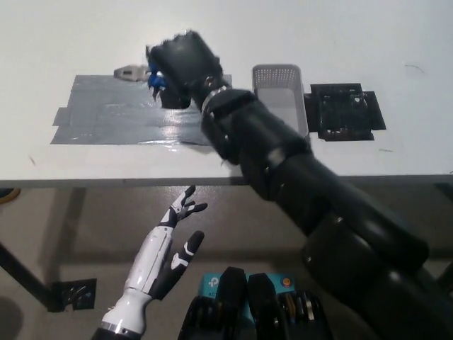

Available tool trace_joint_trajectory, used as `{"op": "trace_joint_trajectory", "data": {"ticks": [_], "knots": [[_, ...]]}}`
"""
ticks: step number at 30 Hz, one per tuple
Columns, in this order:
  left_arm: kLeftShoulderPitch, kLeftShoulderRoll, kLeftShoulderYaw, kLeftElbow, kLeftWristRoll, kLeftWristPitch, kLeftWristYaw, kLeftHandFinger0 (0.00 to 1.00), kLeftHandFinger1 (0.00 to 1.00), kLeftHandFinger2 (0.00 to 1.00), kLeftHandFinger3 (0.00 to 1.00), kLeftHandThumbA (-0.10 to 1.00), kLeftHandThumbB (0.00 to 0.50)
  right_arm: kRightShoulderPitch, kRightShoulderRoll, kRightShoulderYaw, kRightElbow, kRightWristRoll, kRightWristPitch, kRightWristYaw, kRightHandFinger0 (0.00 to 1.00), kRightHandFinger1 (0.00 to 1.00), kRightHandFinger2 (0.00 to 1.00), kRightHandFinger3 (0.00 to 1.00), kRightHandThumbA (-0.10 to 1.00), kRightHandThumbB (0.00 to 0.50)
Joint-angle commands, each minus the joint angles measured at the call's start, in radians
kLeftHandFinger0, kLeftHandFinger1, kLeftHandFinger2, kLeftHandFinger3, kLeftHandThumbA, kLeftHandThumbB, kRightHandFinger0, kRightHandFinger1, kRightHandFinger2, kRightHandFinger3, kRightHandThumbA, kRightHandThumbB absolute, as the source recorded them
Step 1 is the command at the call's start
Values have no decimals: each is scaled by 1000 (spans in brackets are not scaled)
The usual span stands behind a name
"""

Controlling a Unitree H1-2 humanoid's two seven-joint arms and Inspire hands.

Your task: The robot picks the blue plier placed on top of the container and places it on the grey area of the table

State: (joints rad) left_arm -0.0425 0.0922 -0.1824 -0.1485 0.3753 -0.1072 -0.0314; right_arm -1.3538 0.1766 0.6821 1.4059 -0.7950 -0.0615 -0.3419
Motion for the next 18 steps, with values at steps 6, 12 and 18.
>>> {"op": "trace_joint_trajectory", "data": {"ticks": [6,12,18], "knots": [[5,-10,-16,-53,23,-5,1,1000,1000,881,1000,1000,0,1,15,-53,11,52,3,14,20,136,529,465,-100,309],[8,-11,-22,-44,19,-33,12,1000,904,875,1000,1000,0,26,21,-108,21,109,36,130,1000,1000,1000,1000,496,204],[6,-11,-22,-44,12,-34,10,1000,874,872,1000,1000,0,23,7,-178,14,159,50,230,1000,1000,1000,1000,855,457]]}}
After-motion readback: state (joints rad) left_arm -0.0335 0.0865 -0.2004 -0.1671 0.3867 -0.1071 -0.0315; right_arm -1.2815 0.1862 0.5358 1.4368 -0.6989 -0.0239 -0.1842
